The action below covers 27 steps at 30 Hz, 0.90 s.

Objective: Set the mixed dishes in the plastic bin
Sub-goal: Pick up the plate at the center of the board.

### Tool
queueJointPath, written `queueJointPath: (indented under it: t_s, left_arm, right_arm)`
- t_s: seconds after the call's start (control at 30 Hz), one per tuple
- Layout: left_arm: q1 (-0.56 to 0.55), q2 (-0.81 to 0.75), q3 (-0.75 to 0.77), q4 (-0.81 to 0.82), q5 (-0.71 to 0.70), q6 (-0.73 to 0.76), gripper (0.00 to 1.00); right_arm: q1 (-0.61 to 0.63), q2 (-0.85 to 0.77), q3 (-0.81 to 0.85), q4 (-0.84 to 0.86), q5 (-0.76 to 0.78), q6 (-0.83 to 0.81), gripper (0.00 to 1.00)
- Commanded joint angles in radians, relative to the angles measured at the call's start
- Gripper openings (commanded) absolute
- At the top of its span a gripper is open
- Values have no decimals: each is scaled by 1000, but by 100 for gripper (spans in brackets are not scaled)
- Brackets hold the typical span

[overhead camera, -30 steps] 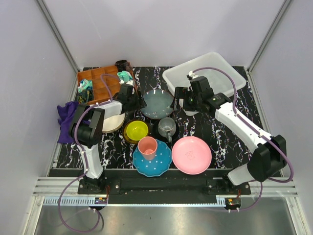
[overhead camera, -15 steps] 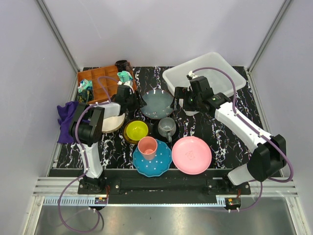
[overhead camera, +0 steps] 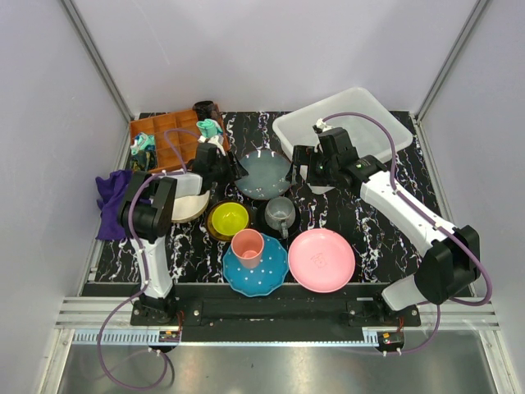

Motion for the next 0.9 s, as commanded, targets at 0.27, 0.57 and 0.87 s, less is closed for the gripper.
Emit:
queueJointPath:
  t_s: [0.27, 0.57, 0.87]
  left_arm:
    - [1, 44, -11, 10, 43, -1, 42]
    - [3, 44, -8, -1, 38, 2, 29]
    - [3, 7, -7, -31, 23, 1, 13]
  right_arm:
    - [9, 8, 51, 23, -17, -20, 100]
    - [9, 14, 53, 23, -20, -20, 100]
    - [9, 14, 48, 23, -20, -20, 100]
